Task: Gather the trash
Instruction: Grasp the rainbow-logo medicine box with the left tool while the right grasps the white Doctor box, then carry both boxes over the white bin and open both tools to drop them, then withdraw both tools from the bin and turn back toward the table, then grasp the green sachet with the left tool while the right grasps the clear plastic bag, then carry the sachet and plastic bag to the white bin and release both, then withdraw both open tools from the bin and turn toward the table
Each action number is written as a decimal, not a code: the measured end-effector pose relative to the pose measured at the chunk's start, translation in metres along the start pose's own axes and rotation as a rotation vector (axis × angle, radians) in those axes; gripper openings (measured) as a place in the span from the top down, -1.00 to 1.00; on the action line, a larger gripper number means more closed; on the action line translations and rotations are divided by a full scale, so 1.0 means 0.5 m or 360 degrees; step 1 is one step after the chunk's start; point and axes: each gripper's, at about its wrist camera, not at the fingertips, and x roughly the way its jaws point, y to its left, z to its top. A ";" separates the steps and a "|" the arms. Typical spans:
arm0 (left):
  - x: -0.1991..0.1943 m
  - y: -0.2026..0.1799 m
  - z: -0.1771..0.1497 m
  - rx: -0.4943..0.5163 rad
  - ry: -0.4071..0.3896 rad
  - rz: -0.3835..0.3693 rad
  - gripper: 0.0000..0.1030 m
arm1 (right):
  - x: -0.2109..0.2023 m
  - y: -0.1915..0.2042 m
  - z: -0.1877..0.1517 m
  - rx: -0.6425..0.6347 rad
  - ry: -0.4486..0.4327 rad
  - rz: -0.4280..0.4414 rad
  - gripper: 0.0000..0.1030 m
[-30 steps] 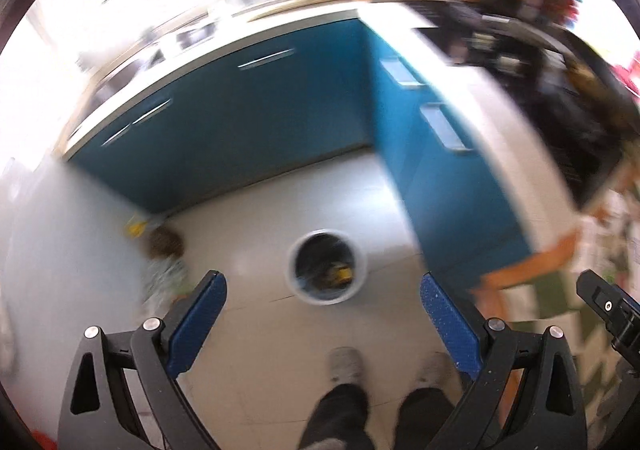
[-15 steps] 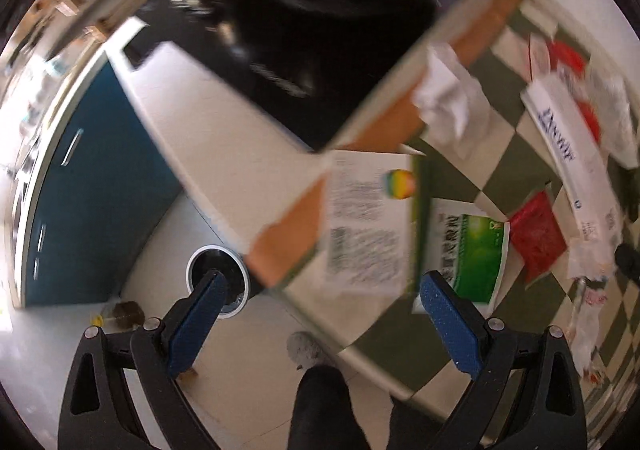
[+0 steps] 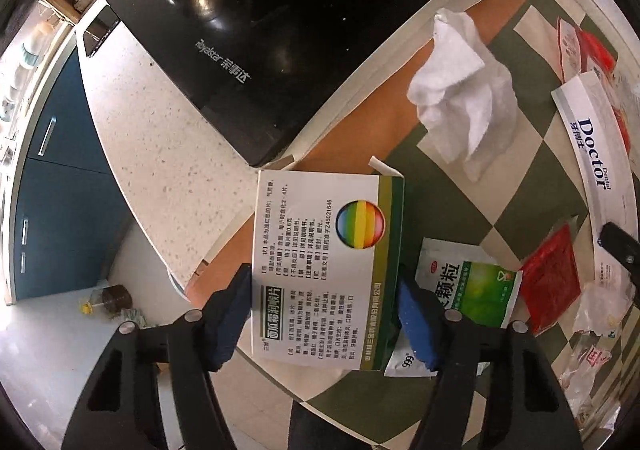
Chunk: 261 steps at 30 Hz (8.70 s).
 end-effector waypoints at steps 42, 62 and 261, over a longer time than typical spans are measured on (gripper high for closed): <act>-0.064 0.666 -0.294 -0.0752 -0.0322 0.0022 -0.22 | -0.072 0.777 -0.185 -0.0660 -0.0190 0.0426 0.03; 0.928 1.018 -0.439 -0.1261 0.0380 -0.0511 -0.22 | 0.899 1.220 -0.460 -0.0856 0.0602 0.0371 0.04; 0.251 0.909 -0.611 -0.1264 -0.0069 0.0201 -0.77 | 0.246 1.118 -0.449 -0.1130 0.0074 0.0335 -0.97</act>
